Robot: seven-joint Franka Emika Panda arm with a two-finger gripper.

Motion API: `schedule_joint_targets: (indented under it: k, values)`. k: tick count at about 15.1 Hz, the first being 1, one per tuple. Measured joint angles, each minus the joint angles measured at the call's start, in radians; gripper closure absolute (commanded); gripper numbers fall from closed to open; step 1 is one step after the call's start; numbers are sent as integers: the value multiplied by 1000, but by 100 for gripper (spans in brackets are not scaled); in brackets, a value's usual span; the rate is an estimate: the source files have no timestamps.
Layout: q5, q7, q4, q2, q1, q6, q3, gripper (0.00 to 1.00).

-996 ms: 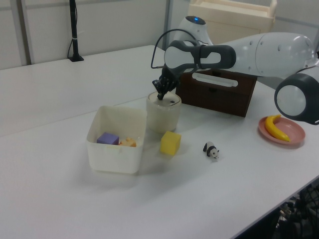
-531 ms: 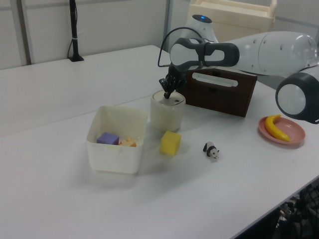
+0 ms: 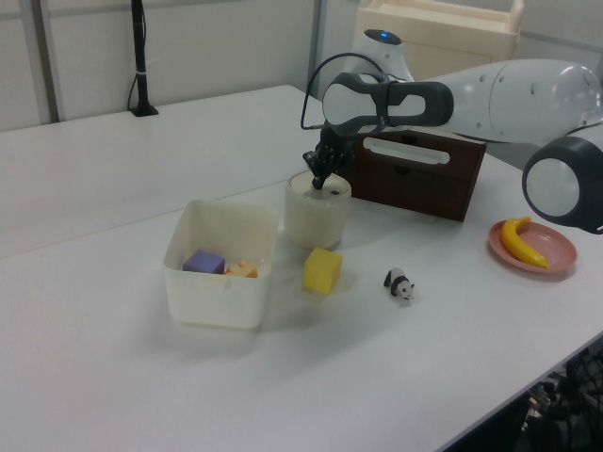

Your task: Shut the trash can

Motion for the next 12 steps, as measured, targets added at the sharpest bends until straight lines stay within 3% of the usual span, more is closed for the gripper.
schedule_joint_targets:
  k: [1,2,3,4,5,6,9,12]
  values:
    - [0,0,-1,-1,0,0,0,100]
    - [3,0,-1,-3,0,-2,0,93]
    - [11,0,0,-6,0,-10,0,78]
    - [15,-1,0,-13,1,-31,0,52]
    - [15,-2,1,-32,4,-69,0,34]
    - [15,-2,2,-48,6,-85,0,0]
    - [10,-5,1,-136,7,-207,0,0]
    - [-57,-6,-22,-248,7,-433,0,0]
